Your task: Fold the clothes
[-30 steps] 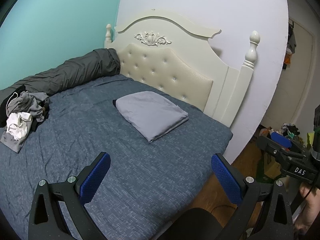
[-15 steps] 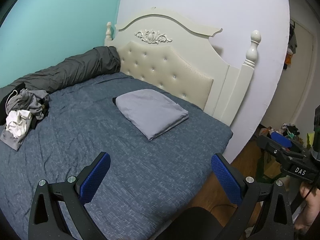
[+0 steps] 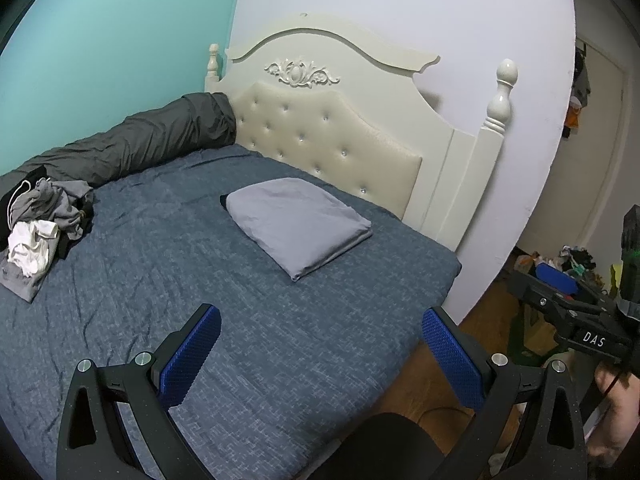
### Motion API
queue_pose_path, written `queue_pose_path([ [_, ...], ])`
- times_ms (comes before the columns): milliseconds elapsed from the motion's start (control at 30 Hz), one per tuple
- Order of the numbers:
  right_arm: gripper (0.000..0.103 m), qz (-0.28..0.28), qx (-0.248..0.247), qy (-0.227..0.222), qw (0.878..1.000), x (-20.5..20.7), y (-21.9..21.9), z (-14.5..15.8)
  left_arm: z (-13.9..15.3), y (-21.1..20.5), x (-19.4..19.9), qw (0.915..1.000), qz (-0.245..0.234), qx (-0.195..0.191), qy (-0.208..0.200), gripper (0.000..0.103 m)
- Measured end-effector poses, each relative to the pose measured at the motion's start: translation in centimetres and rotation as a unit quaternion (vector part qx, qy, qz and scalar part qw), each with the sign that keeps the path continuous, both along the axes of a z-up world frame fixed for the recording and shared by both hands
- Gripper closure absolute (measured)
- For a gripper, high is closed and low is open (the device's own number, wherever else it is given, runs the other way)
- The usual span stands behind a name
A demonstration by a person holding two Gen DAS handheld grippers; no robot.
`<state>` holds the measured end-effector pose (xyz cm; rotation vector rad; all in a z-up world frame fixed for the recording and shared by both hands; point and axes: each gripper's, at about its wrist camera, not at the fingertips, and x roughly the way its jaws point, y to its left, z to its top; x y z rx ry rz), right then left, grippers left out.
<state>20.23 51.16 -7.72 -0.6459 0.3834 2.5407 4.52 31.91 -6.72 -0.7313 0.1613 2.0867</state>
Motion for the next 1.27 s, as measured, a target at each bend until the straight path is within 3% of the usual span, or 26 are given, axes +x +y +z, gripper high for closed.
queue_pose_path([
  [1267,0.000,-0.003,-0.010,-0.005,1.000,-0.06,0.26,-0.49,-0.03,-0.15,-0.12,1.0000,0.004,0.001,-0.009,0.000],
])
